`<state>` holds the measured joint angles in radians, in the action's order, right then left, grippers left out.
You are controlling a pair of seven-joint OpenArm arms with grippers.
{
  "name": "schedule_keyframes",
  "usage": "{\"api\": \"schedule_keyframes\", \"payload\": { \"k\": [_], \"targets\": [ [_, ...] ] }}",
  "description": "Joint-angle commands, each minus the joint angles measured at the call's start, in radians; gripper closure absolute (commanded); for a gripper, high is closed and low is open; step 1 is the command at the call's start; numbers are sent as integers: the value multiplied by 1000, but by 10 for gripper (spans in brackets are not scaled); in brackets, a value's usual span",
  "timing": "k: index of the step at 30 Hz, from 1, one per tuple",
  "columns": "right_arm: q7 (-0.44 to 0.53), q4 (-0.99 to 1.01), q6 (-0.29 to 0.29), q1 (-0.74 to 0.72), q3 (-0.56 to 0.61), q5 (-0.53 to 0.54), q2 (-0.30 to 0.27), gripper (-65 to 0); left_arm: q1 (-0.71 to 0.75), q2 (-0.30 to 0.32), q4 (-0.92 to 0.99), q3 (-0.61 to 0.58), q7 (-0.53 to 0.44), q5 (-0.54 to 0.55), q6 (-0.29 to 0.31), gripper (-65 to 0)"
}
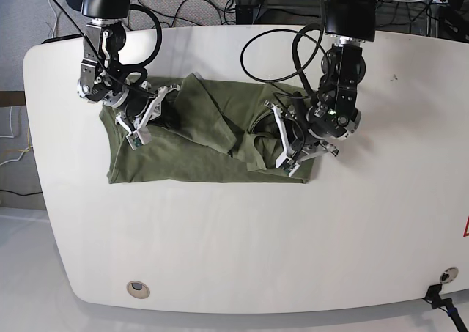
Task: Fold the T-shirt properly
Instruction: 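Grasp the strip's end with left gripper and fold it toward the right gripper, then press and smooth the folded end flat with the left gripper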
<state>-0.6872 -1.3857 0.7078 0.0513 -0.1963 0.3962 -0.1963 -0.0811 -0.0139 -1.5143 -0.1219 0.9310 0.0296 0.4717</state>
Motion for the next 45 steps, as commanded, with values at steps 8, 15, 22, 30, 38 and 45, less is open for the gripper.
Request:
{"api": "schedule_keyframes", "payload": {
  "k": [8,15,22,30,38,45],
  "targets": [
    [-84,7,-10,12,4,-72,-4,0,-145,-108,71,-155,-19,11,6,-80],
    [-84,7,-10,12,4,-72,-4,0,-145,-125,-27,-221,-19,11,6,-80],
    [-84,7,-10,11,2,-72,-4,0,-113,13,-176,-98,-40,13,8,-80],
    [-84,7,-10,6,2,-72,-2,0,-23,117,-150,15,-89,14,94,-82],
    [-84,7,-10,9,4,-72,10,0,-3,64,-151,-12,-88,71,147,-224],
    [-84,7,-10,9,4,-72,11,0,-21,71,-202,-235,0,111,146,-219]
  ]
}}
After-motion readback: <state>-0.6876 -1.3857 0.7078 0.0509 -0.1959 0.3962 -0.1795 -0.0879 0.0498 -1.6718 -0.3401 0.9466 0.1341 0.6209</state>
